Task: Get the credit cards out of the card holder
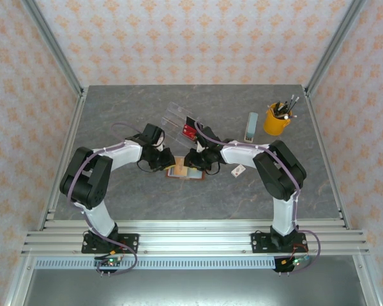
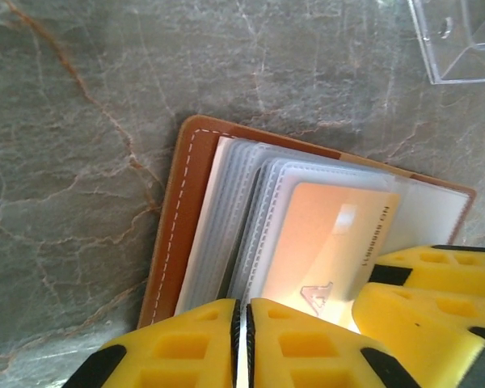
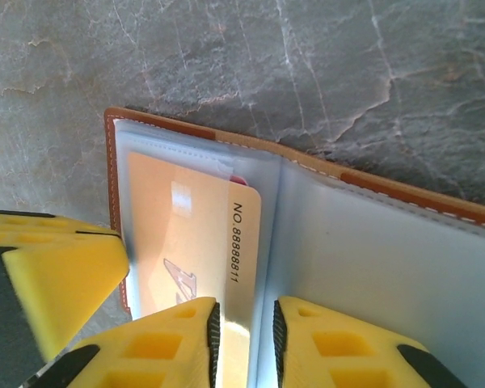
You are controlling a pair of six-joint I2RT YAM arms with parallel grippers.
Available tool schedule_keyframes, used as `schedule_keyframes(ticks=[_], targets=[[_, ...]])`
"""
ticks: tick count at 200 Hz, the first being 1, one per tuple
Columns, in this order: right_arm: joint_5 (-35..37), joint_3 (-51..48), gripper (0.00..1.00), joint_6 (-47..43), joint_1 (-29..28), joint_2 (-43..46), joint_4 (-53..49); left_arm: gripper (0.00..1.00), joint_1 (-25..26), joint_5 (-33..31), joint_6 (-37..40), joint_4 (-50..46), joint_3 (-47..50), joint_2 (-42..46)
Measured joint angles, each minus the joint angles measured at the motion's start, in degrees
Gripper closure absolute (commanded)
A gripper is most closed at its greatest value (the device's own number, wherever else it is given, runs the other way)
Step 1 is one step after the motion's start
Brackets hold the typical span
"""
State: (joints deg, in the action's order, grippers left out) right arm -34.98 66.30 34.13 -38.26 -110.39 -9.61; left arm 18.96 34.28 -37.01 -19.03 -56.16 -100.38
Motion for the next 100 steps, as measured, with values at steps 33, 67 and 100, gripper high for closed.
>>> schedule_keyframes(ticks=[33, 67, 100], targets=[[-0.94, 0.00, 0.77, 0.37, 0.00, -0.02, 0.24, 0.86, -0.24, 0.24, 0.00, 0.22, 0.00, -0.63], [-1.11, 0.00, 0.84, 0.59, 0.00, -0.13, 0.59, 0.87, -0.33, 0.44, -0.02, 0.33, 0.00, -0.79], [-0.87, 0.00, 0.87, 0.42, 0.00, -0.13, 0.42, 0.86, -0.33, 0.17, -0.02, 0.28, 0.00, -0.79]])
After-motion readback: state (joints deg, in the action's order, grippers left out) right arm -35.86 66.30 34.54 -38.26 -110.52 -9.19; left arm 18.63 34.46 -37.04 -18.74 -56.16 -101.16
